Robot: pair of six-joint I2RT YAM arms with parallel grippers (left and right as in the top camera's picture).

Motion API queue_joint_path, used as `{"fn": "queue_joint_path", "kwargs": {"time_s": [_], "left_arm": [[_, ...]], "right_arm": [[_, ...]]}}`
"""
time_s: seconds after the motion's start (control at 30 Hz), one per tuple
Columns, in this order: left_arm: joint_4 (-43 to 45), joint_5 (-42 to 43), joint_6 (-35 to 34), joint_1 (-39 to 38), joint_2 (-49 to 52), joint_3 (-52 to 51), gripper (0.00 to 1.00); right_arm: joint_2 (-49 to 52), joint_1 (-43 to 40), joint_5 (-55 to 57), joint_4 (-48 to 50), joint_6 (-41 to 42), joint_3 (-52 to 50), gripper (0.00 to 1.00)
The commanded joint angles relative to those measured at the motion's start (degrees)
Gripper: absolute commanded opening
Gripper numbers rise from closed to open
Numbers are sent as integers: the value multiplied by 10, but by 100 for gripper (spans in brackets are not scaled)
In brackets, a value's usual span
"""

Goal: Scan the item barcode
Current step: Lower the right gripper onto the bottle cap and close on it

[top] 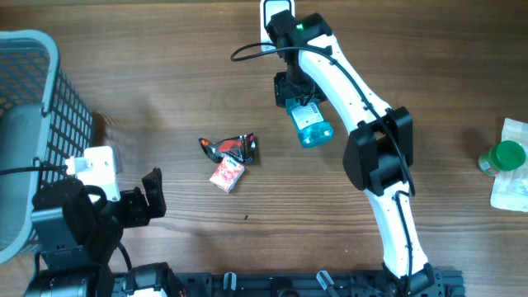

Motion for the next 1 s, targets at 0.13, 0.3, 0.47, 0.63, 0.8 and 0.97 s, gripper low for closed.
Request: {"fn": "queue_joint_path", "kwargs": {"time_s": [0.13, 0.3, 0.47, 0.63, 0.8, 0.97], "left_arm": [[2, 3, -5, -3, -1, 0, 100], [2, 3, -5, -4, -1, 0, 100], [2, 3, -5, -4, -1, 0, 100], [2, 3, -5, -4, -1, 0, 100], [2, 3, -5, -3, -1, 0, 100], [2, 3, -5, -3, -1, 0, 100]], "right_arm": [[-27, 34, -14, 12, 64, -7, 40], [-27, 46, -14, 68, 129, -87, 31], [-27, 47, -62, 74, 158, -184, 43], [-27, 51, -98, 89, 157, -196, 100], [-27, 10, -150, 16, 46, -115, 100], [-27, -37, -173, -24, -96, -73, 100]]}}
